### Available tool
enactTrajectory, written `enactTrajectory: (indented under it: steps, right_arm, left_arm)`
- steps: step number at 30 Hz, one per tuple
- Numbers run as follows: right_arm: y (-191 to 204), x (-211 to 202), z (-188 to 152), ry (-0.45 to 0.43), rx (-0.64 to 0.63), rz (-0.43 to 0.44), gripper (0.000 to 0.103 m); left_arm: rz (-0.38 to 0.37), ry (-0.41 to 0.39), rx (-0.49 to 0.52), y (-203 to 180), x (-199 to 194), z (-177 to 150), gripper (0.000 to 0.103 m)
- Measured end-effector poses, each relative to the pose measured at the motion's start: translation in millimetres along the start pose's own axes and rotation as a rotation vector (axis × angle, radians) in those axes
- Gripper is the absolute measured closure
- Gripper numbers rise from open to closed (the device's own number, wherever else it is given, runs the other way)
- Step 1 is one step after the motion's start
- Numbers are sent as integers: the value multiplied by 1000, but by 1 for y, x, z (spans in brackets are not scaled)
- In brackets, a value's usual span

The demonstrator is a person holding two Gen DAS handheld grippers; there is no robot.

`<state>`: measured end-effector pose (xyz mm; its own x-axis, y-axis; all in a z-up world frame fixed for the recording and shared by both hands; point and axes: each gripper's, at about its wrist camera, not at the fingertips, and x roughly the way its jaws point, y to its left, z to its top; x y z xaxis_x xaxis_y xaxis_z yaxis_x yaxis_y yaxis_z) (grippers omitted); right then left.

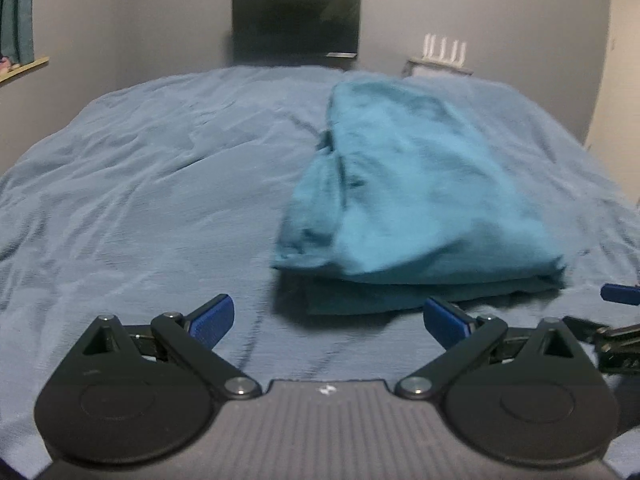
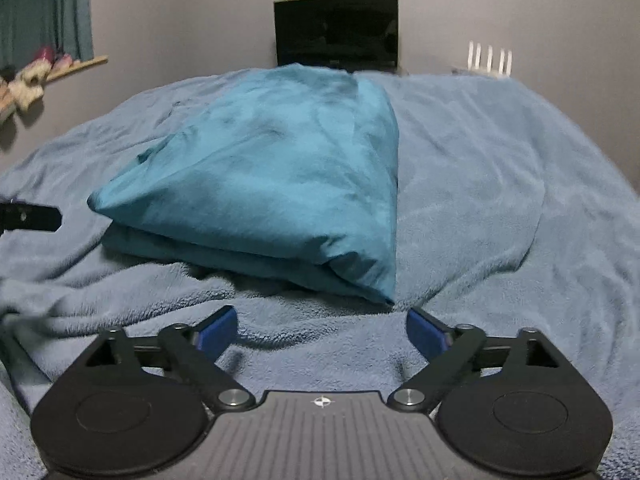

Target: Fold large clothes

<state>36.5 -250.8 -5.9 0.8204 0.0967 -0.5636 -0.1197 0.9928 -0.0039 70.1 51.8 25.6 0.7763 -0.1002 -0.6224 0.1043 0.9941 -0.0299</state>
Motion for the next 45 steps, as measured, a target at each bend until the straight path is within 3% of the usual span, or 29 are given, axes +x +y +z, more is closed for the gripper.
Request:
enactTrajectory:
  steps: [5, 11, 19, 45]
  right_arm:
    - [18, -8, -5, -68, -88, -25, 0]
    - [22, 4, -6, -46, -127, -38, 0]
    - [12, 17, -5, -7, -70, -34, 0]
    - [14, 15, -7, -3, -72, -34, 0]
  left_arm:
    - [-24, 5, 59, -17, 21, -17, 1]
    - [-36, 29, 121, -26, 36, -26, 1]
    - [-42, 43, 104, -22, 41, -25, 1]
    - [-42, 51, 120, -25, 42, -27, 1]
